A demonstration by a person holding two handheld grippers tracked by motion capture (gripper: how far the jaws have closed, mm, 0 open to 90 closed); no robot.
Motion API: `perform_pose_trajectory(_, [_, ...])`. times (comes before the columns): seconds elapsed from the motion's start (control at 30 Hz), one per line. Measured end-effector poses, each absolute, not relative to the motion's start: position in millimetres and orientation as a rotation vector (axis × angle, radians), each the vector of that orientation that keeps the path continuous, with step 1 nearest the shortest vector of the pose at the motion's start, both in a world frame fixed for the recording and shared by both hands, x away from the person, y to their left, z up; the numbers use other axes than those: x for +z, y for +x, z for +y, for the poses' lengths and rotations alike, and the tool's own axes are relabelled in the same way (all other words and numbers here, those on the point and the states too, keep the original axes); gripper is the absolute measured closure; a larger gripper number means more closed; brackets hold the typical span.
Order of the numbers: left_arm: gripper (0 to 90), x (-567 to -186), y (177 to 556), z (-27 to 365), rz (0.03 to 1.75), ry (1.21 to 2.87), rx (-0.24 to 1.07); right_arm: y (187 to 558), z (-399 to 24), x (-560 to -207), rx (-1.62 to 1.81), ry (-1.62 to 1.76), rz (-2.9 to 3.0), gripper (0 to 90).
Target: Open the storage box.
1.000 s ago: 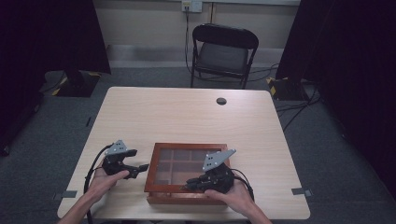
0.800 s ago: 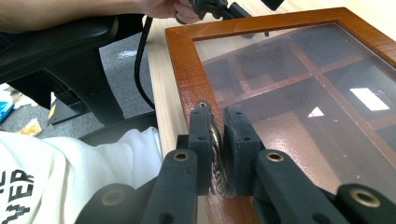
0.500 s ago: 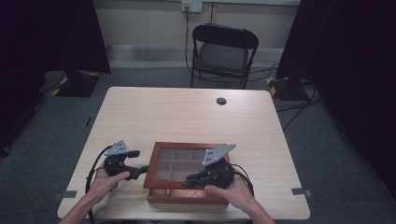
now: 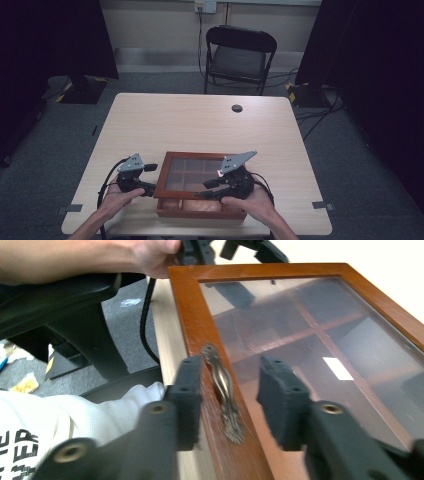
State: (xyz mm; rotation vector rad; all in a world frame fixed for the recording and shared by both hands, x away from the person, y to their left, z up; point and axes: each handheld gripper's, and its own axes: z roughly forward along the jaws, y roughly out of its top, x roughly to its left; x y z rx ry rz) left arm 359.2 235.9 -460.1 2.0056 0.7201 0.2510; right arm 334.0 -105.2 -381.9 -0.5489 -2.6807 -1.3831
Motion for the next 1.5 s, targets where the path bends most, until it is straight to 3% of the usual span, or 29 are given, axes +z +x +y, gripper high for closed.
perform_pose_trajectory(0.13, [20.4,-460,359,236,0.727,1.994,0.242,335,-117,-381,-1.428,-0.614,-2.652,49.0])
perform_pose_trajectory(0.17, [20.4,-458,360,237,0.732,1.982,0.235,336,-126,-380,-1.457,-0.644,-2.646,42.9])
perform_pose_trajectory(0.23, [20.7,-458,360,237,0.734,1.974,0.236,336,-131,-380,-1.469,-0.659,-2.635,41.5])
perform_pose_trajectory(0.3, [21.3,-456,361,237,0.737,1.968,0.236,336,-143,-379,-1.498,-0.689,-2.63,32.4])
perform_pose_trajectory(0.5, [21.7,-450,360,236,0.743,1.925,0.231,334,-158,-383,-1.531,-0.729,-2.657,20.4])
perform_pose_trajectory(0.87, [22.2,-443,361,234,0.731,1.893,0.231,334,-171,-390,-1.568,-0.773,-2.685,15.2])
perform_pose_trajectory(1.5, [24.2,-435,361,230,0.72,1.883,0.289,335,-178,-387,-1.594,-0.795,-2.745,14.7])
